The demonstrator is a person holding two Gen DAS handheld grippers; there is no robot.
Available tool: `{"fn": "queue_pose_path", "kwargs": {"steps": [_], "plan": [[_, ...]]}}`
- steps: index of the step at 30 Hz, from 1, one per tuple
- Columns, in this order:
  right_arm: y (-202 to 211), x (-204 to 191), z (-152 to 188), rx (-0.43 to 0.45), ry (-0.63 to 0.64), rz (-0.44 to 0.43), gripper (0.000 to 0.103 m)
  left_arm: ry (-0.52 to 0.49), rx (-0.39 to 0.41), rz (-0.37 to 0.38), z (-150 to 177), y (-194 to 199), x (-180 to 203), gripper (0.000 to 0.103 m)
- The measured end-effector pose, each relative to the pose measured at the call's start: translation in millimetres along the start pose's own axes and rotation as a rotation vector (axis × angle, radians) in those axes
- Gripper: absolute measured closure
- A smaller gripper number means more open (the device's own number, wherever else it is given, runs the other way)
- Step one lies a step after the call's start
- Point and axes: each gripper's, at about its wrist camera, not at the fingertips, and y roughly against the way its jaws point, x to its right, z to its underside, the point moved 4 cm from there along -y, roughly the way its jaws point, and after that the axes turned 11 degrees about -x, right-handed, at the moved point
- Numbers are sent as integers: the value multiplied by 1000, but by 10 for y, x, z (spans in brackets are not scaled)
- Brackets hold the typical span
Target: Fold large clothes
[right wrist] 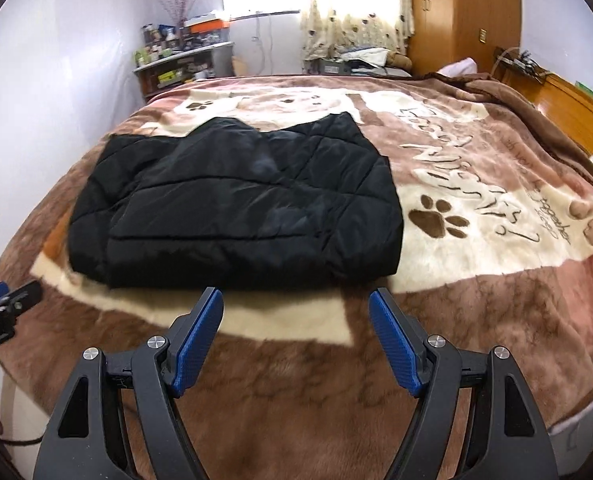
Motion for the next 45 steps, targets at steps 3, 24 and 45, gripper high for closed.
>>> {"fn": "queue_pose_path", "kwargs": {"steps": [3, 24, 45], "plan": [[118, -6, 106, 17, -14, 13, 28, 4, 12, -10, 119, 84, 27, 17], [356, -84, 383, 43, 3, 37, 28, -53, 56, 22, 430, 345, 232, 17], [366, -154, 430, 37, 18, 19, 28, -38, 52, 23, 501, 370, 227, 17]]}}
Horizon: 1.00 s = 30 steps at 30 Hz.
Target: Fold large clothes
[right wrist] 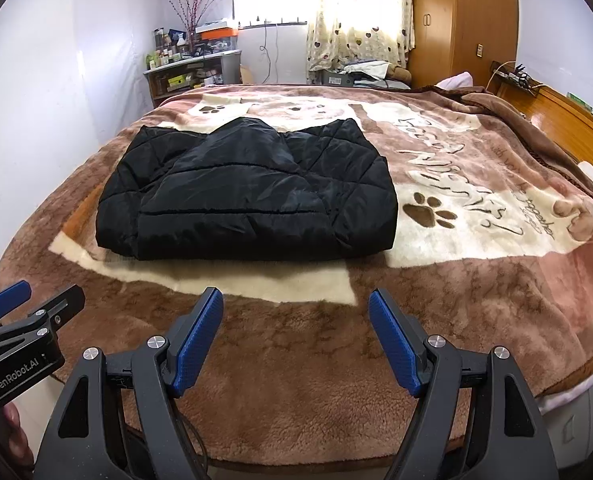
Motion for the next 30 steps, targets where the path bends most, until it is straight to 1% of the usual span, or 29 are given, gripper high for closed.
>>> {"fn": "queue_pose_path", "kwargs": {"steps": [11, 18, 23, 30], "plan": [[18, 6, 13, 5, 1, -6, 28, -5, 8, -16, 8, 18, 7, 17], [22, -1, 21, 3, 3, -9, 28, 2, 2, -2, 16, 23, 28, 17], [22, -5, 21, 3, 0, -9, 28, -6, 2, -15, 25, 36, 48, 17], [21, -17, 37, 2, 1, -12, 28, -4, -2, -12, 33, 31, 61, 17]]}}
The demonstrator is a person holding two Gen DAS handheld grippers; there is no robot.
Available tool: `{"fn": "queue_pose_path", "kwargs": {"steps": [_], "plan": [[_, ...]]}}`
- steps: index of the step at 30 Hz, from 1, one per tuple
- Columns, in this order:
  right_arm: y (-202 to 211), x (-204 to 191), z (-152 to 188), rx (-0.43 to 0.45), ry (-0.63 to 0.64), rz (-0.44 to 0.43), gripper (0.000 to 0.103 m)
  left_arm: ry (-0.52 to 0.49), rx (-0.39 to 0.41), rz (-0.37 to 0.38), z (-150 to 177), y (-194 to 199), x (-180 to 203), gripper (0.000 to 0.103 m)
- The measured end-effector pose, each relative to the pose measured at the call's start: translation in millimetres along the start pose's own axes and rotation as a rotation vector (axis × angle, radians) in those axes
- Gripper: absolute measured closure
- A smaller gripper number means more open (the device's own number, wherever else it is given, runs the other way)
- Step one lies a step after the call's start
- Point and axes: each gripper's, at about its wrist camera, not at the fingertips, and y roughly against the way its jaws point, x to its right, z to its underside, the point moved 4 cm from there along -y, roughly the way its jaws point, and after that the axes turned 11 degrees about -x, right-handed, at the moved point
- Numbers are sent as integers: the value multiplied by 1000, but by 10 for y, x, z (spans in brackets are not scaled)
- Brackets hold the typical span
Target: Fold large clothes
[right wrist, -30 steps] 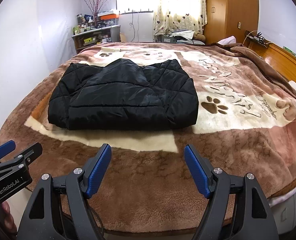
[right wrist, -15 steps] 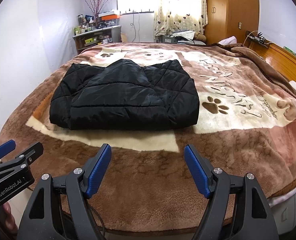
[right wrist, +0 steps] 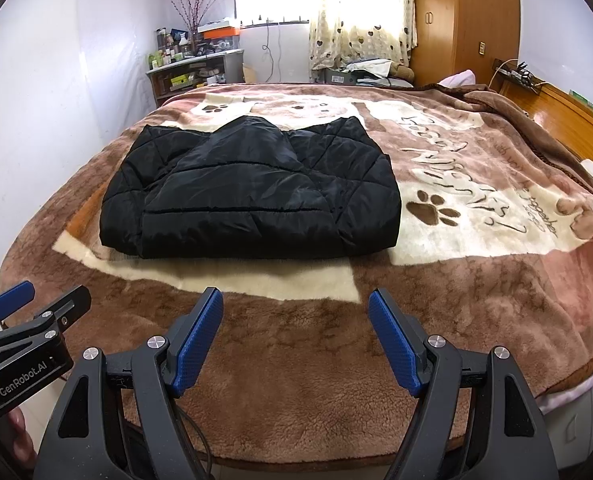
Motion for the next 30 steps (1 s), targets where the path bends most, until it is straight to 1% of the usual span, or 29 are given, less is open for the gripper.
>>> {"fn": "queue_pose_path", "kwargs": {"steps": [19, 26, 30], "plan": [[3, 1, -3, -2, 0, 1, 28, 2, -5, -2, 5, -20, -5, 17], [-15, 10, 26, -6, -3, -3, 28, 1, -4, -21, 1, -35, -2, 17], [-14, 14, 25, -6, -3, -4, 28, 3, -6, -13, 0, -45, -4, 17]]}}
